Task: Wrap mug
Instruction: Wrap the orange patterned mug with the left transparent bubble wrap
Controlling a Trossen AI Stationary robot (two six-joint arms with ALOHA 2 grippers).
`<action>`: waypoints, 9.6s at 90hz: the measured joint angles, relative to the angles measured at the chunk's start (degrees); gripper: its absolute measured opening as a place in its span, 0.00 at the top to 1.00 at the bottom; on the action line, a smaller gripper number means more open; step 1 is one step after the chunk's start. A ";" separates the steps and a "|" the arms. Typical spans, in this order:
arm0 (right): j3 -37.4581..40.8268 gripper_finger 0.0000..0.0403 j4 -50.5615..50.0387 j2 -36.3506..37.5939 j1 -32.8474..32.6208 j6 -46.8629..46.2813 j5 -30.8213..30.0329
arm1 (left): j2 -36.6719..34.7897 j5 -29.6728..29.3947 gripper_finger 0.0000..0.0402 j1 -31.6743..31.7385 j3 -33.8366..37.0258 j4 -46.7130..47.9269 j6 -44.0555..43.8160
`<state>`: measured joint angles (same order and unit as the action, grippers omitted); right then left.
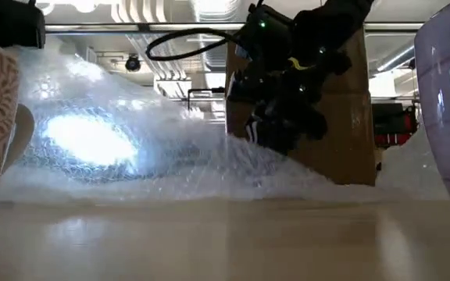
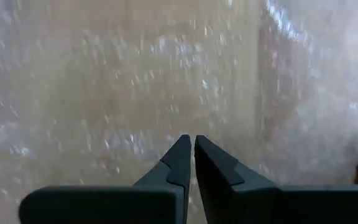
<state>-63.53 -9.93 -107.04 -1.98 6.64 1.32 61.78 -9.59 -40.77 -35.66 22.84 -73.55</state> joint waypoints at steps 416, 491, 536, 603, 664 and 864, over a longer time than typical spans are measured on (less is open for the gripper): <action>-44.31 1.00 -20.43 -16.56 -13.73 2.13 1.45 | 10.20 -9.59 0.81 -12.96 -7.39 1.09 -12.44; -68.37 0.63 -32.41 -34.17 -13.64 1.90 2.19 | 9.53 -28.53 0.81 -12.44 -7.37 2.57 -7.99; -68.37 0.49 -46.26 -23.53 -11.45 7.09 6.62 | 9.49 -28.51 0.81 -12.31 -7.37 2.55 -7.92; -14.55 0.68 -34.27 -7.31 -3.15 -3.15 -4.33 | 9.54 -28.62 0.81 -12.26 -7.35 2.42 -7.29; -25.68 0.99 -9.90 -3.50 -7.70 4.94 4.92 | 10.67 -28.82 0.81 -12.04 -7.33 1.93 -7.31; -54.97 1.00 -19.29 -21.41 -12.61 3.82 14.61 | 16.44 -23.92 0.81 -8.44 -13.93 13.19 -11.00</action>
<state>-118.50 -29.22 -128.46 -14.59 10.46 15.93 78.22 -33.52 -49.21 -49.58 36.03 -84.55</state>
